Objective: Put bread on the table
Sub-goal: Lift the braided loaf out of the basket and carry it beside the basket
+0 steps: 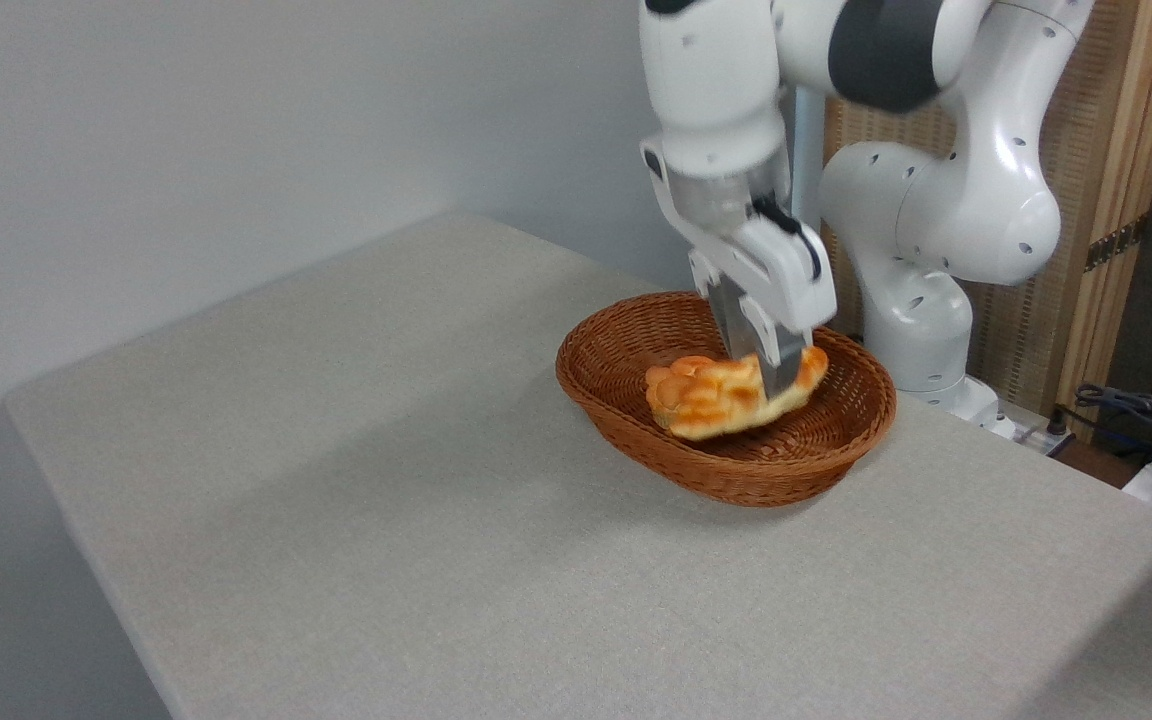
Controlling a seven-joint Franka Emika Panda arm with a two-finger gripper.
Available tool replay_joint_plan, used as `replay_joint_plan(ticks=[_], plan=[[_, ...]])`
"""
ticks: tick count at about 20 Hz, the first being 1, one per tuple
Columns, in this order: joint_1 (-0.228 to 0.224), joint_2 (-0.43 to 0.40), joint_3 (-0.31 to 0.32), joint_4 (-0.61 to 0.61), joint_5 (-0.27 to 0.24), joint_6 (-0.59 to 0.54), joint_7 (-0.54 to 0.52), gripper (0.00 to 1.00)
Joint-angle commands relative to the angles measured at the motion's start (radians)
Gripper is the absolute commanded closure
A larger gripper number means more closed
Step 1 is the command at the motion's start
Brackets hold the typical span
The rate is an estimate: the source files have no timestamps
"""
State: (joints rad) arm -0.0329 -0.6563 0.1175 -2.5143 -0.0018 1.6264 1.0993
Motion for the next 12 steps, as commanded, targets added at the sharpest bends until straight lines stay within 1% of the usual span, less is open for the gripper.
replay_joint_plan(ticks=[1, 4, 5, 6, 7, 9, 12], plan=[[-0.012, 0.021, -0.007, 0.058, -0.03, -0.068, 0.002, 0.76], [-0.015, 0.033, -0.006, 0.1, -0.034, -0.069, 0.005, 0.76], [-0.018, 0.05, -0.004, 0.13, -0.043, -0.069, 0.005, 0.76], [-0.03, 0.079, 0.005, 0.17, -0.053, -0.066, 0.005, 0.76], [-0.039, 0.117, 0.008, 0.217, -0.064, -0.059, 0.001, 0.75], [-0.042, 0.214, 0.007, 0.339, -0.082, -0.053, -0.024, 0.75], [-0.077, 0.38, 0.007, 0.536, -0.145, -0.049, -0.119, 0.74]])
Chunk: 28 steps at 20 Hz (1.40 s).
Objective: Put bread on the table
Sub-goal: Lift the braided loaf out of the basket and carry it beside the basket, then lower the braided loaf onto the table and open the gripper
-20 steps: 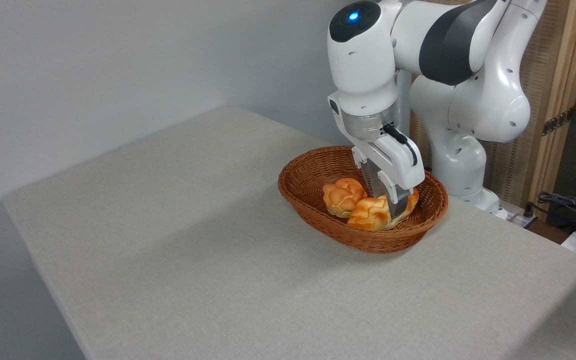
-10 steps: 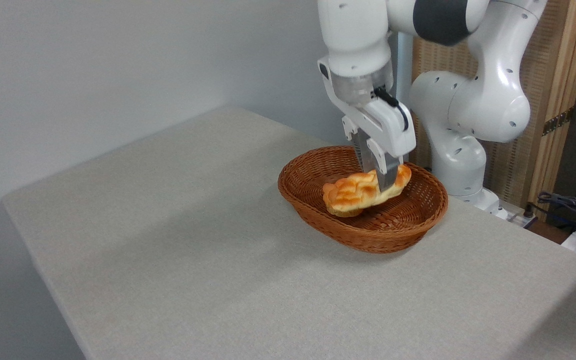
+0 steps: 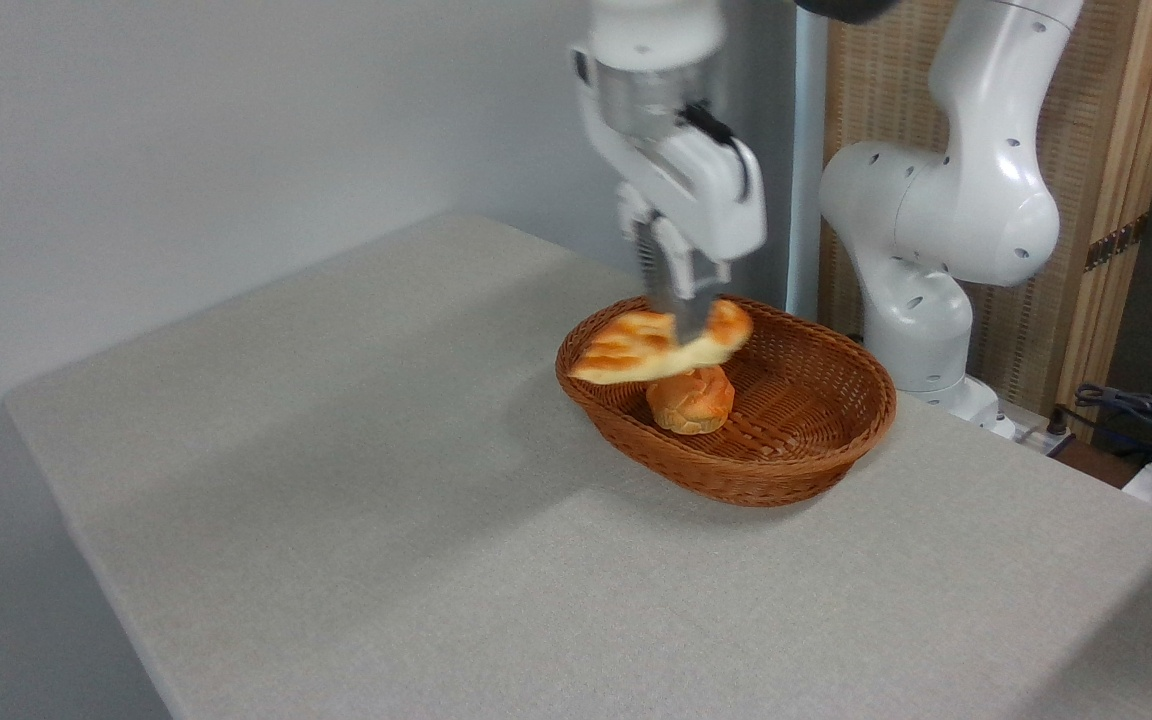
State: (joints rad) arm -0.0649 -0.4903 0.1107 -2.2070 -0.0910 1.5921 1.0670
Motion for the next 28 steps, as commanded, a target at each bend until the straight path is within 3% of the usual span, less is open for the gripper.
replay_joint_plan(ticks=[1, 3, 6, 11, 12, 13, 18, 28], plan=[[-0.053, 0.263, 0.003, 0.275, -0.064, -0.015, -0.12, 0.74], [-0.102, 0.346, 0.001, 0.34, -0.064, 0.02, -0.157, 0.7], [-0.113, 0.438, 0.001, 0.368, -0.07, 0.127, -0.203, 0.66], [-0.121, 0.605, -0.104, 0.46, -0.052, 0.224, -0.28, 0.58], [-0.121, 0.621, -0.126, 0.461, -0.036, 0.248, -0.301, 0.4], [-0.121, 0.63, -0.135, 0.461, -0.01, 0.265, -0.315, 0.01], [-0.131, 0.658, -0.155, 0.46, 0.059, 0.264, -0.334, 0.0], [-0.121, 0.621, -0.143, 0.463, 0.063, 0.253, -0.325, 0.0]])
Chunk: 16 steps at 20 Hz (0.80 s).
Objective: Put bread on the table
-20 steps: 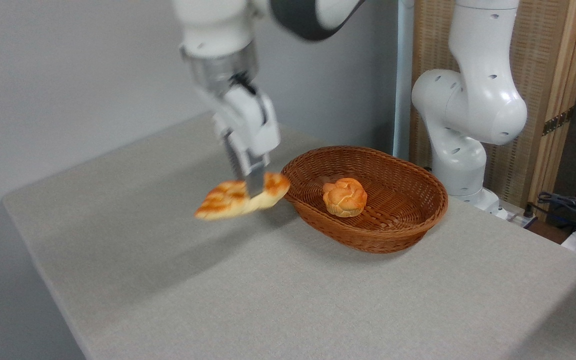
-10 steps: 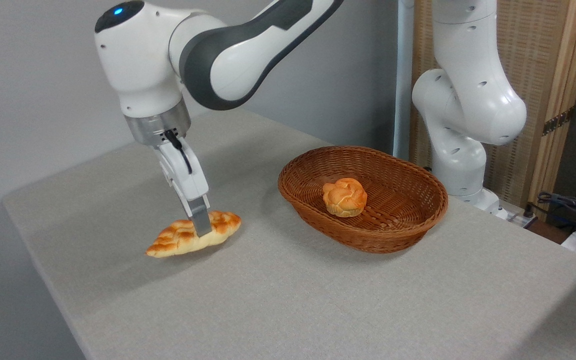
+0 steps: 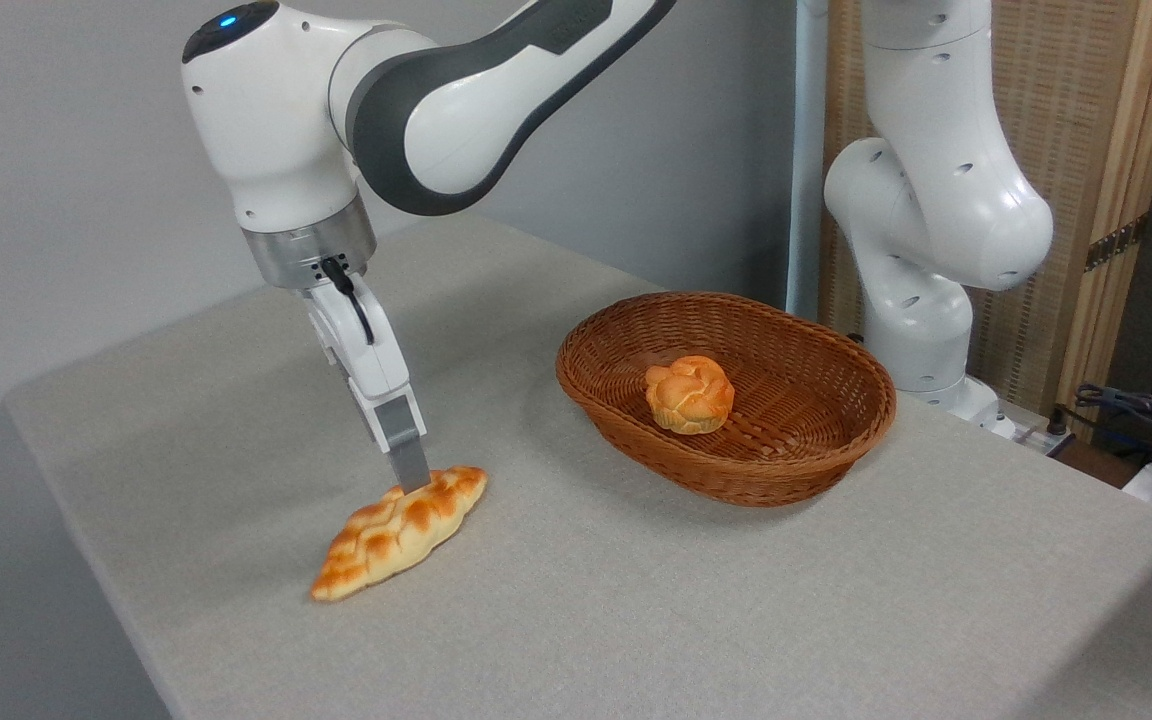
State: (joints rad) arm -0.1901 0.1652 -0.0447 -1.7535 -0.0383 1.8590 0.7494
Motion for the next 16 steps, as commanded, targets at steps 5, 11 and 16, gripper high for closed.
replay_joint_plan(ticks=[5, 11, 16], plan=[[0.041, -0.142, 0.078, 0.031, 0.002, -0.018, -0.013, 0.0], [0.093, -0.147, 0.095, 0.184, -0.002, -0.206, -0.007, 0.0], [0.092, -0.121, 0.141, 0.272, -0.046, -0.359, -0.015, 0.0]])
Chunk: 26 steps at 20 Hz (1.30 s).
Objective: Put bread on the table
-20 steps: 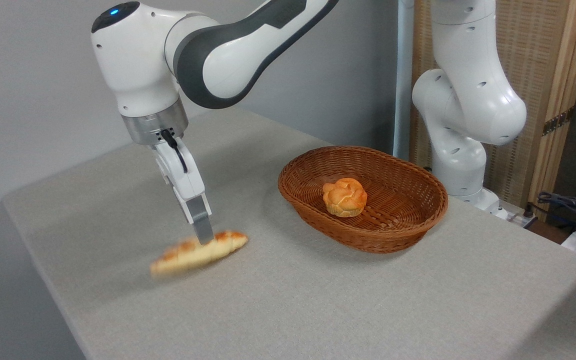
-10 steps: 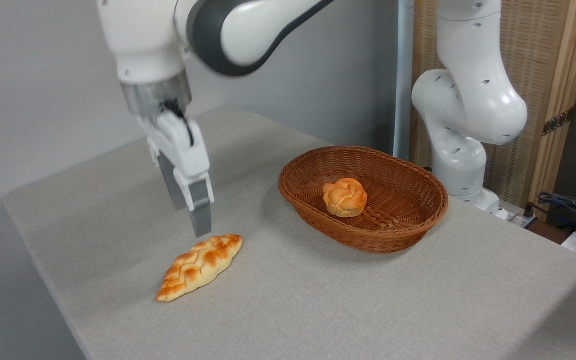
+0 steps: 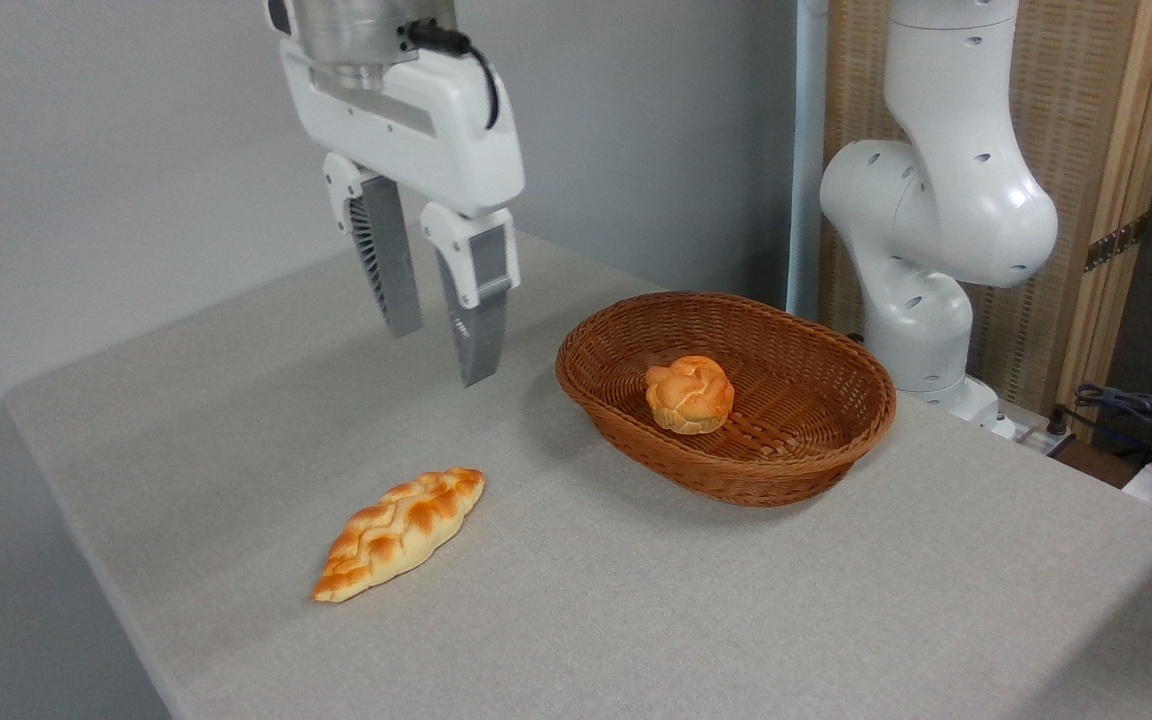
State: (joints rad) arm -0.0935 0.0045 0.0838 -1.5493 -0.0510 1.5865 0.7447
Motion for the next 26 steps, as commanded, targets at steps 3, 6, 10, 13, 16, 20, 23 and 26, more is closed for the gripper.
replay_joint_plan(ticks=[3, 6, 10, 13, 16, 20, 23, 26], plan=[[-0.012, 0.04, 0.007, 0.067, -0.017, -0.106, -0.011, 0.0], [-0.017, 0.042, 0.002, 0.067, 0.04, -0.091, -0.011, 0.0], [-0.015, 0.042, -0.018, 0.063, 0.06, -0.001, -0.015, 0.0], [-0.015, 0.042, -0.018, 0.058, 0.054, 0.006, -0.013, 0.0], [-0.015, 0.04, -0.019, 0.046, 0.043, 0.006, -0.019, 0.0], [-0.005, 0.028, -0.053, 0.017, 0.042, 0.007, -0.051, 0.0], [-0.005, -0.012, -0.052, -0.046, 0.042, 0.027, -0.042, 0.0], [-0.006, -0.028, -0.05, -0.075, 0.043, 0.049, -0.041, 0.0]])
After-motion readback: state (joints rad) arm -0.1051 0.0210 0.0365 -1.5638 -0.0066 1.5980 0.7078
